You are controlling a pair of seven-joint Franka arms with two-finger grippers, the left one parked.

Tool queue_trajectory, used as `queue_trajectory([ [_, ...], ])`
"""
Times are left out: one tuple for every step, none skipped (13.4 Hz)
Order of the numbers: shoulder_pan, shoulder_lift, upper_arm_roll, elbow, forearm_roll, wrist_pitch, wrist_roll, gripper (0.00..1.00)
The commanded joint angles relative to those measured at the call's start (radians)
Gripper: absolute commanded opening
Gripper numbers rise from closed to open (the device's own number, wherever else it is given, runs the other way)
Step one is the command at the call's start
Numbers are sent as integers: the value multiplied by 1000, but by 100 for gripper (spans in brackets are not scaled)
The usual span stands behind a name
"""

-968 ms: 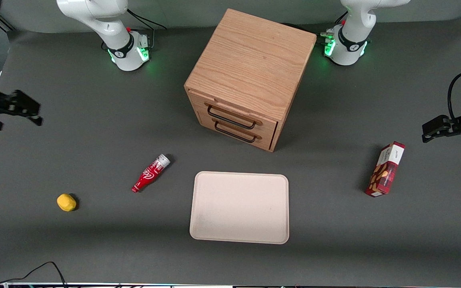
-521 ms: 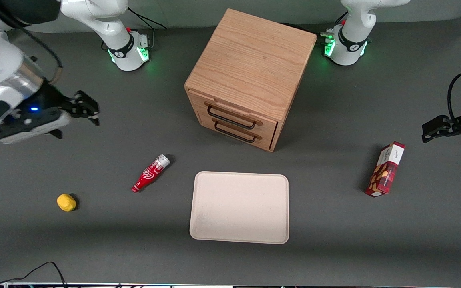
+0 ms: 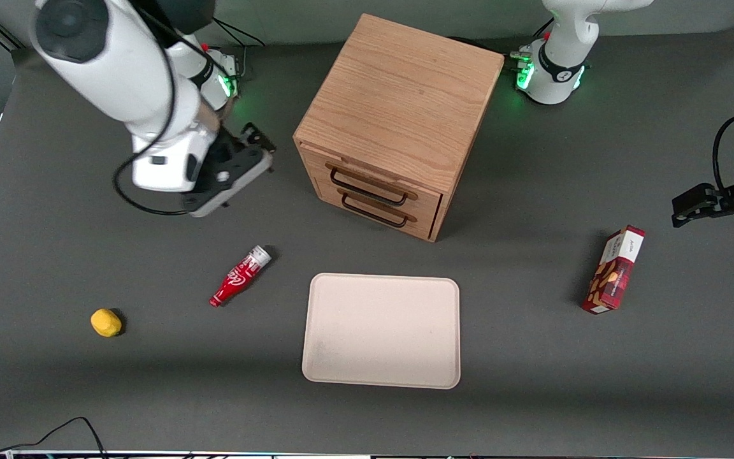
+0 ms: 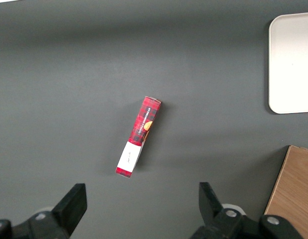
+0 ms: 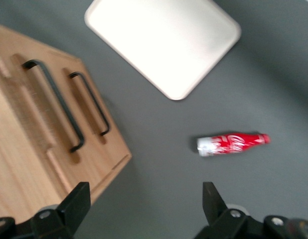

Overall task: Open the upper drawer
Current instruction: 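Move the right gripper toward the upper drawer's black handle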

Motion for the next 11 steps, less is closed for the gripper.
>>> queue_trajectory([
  [24,98,54,51,7,-4,-20,100],
  [25,133,80,51,7,-3,-21,100],
  [25,156,96,51,5,3,-20,100],
  [26,167,100,51,7,25,-17,100],
  [26,183,102,51,8,45,-20,100],
  [25,199,113,51,8,63,-21,100],
  [25,216,119,51,10,86,-29,100],
  [25,230,120,51,13,114,-34,100],
  [26,241,120,51,14,134,-34,100],
  [26,256,128,51,14,152,-34,100],
  [25,275,143,49,13,167,-35,100],
])
